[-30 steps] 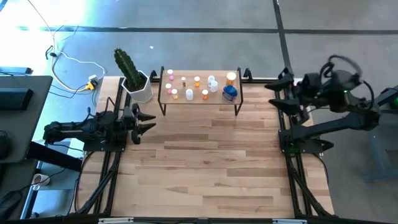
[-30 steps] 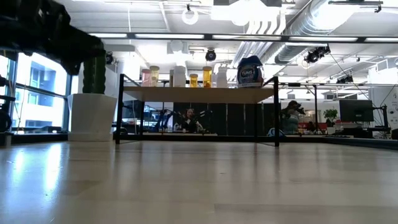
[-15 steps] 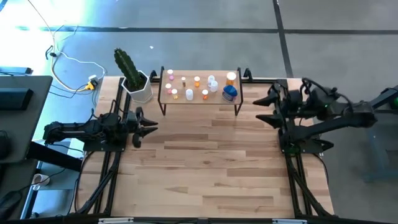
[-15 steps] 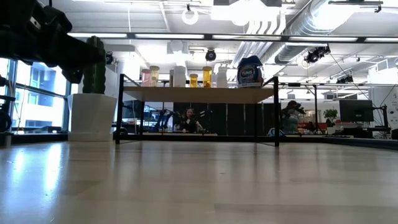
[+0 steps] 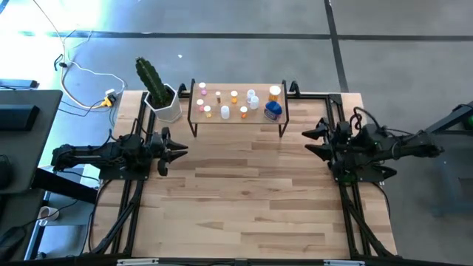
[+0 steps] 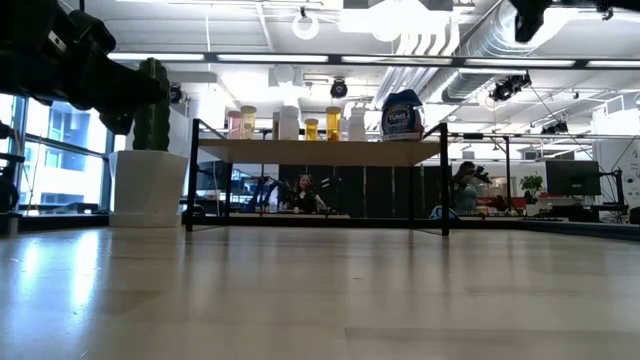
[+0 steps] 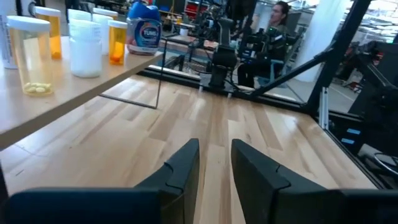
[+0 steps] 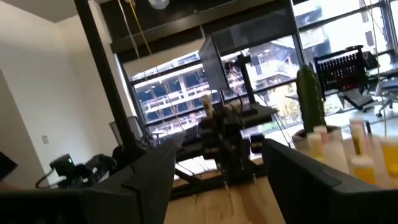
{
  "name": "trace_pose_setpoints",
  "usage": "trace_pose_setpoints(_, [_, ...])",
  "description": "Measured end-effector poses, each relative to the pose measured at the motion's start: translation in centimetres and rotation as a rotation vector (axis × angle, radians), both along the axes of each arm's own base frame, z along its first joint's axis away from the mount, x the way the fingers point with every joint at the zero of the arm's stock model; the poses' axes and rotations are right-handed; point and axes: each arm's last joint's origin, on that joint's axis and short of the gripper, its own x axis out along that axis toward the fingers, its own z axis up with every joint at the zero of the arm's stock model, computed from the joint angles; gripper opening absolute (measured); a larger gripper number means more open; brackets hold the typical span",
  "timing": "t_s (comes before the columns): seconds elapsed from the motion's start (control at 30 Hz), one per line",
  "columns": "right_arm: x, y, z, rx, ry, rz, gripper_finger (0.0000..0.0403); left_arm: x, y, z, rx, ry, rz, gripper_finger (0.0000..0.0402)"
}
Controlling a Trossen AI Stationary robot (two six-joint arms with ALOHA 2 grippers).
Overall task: Pick and place medicine bottles onto shelf by color
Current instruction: Return to Home Position
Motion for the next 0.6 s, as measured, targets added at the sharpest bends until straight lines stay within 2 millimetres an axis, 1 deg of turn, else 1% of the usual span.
trace_pose_setpoints(0.2, [-0.5, -0.1, -3.2, 0.003, 0.033, -0.014, 0.0231, 0.0, 0.0, 0.0, 0.001, -0.001, 0.007, 0.0085])
trace_pose_setpoints(0.4, [-0.7, -0.1, -6.1, 0.043, 0.068, -0.005, 0.0231, 0.0, 0.0, 0.0, 0.001, -0.001, 0.008, 0.0086])
trace_pose_setpoints(0.6, [-1.0, -0.1, -8.6, 0.07, 0.084, 0.003, 0.0231, 0.0, 0.0, 0.0, 0.001, -0.001, 0.009, 0.0086])
